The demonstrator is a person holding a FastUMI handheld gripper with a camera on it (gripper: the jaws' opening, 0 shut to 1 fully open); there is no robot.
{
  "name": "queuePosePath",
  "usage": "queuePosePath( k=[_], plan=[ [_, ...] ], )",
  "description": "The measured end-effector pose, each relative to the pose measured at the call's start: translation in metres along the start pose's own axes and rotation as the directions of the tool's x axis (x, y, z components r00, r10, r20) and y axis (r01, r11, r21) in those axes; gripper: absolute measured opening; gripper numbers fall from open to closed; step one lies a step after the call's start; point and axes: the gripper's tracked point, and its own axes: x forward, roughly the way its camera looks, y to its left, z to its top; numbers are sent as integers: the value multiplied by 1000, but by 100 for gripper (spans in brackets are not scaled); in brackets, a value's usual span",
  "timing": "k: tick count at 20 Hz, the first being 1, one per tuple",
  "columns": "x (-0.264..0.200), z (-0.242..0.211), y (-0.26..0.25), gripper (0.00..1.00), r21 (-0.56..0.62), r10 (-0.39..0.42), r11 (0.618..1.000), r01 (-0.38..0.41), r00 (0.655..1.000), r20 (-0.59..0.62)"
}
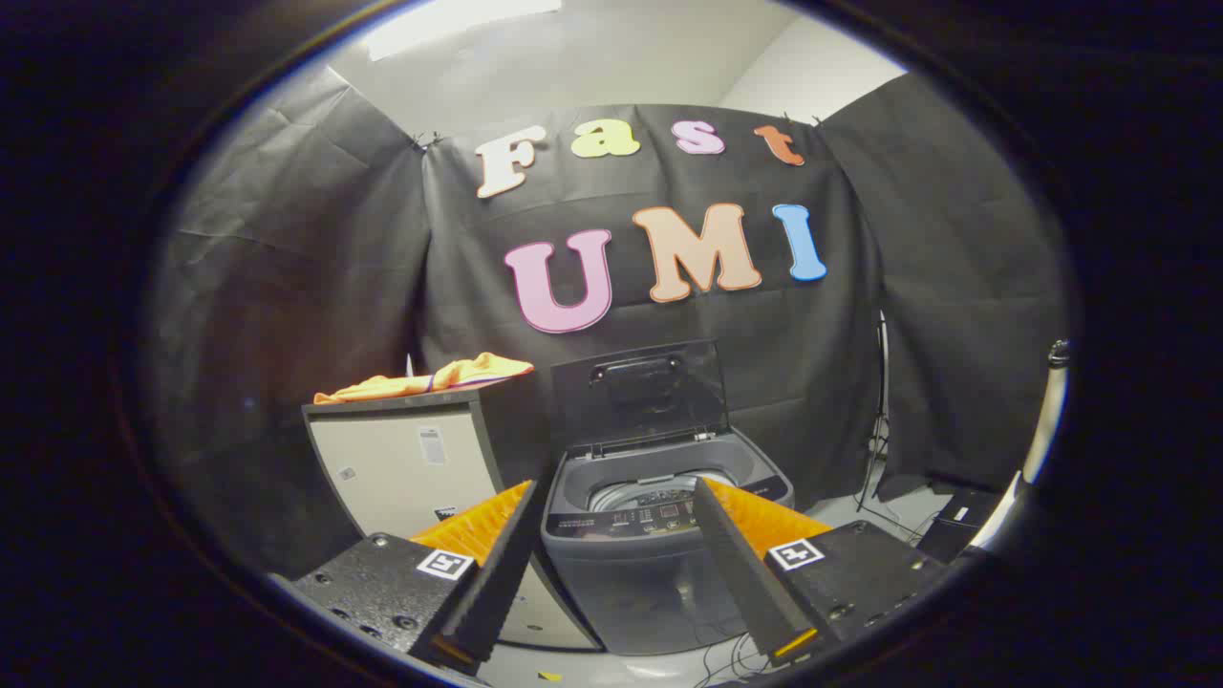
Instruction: Put the clothes into the washing machine and then close the washing machine lid.
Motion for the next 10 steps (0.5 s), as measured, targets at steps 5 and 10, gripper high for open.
queuePosePath(
  k=[5, 10],
  plan=[
    [-2, -1, 0, 97, 5, -2, 1000, 2, 1000, 1],
    [-1, -4, 3, 97, 6, -1, 1000, 1, 1000, -6]
  ],
)
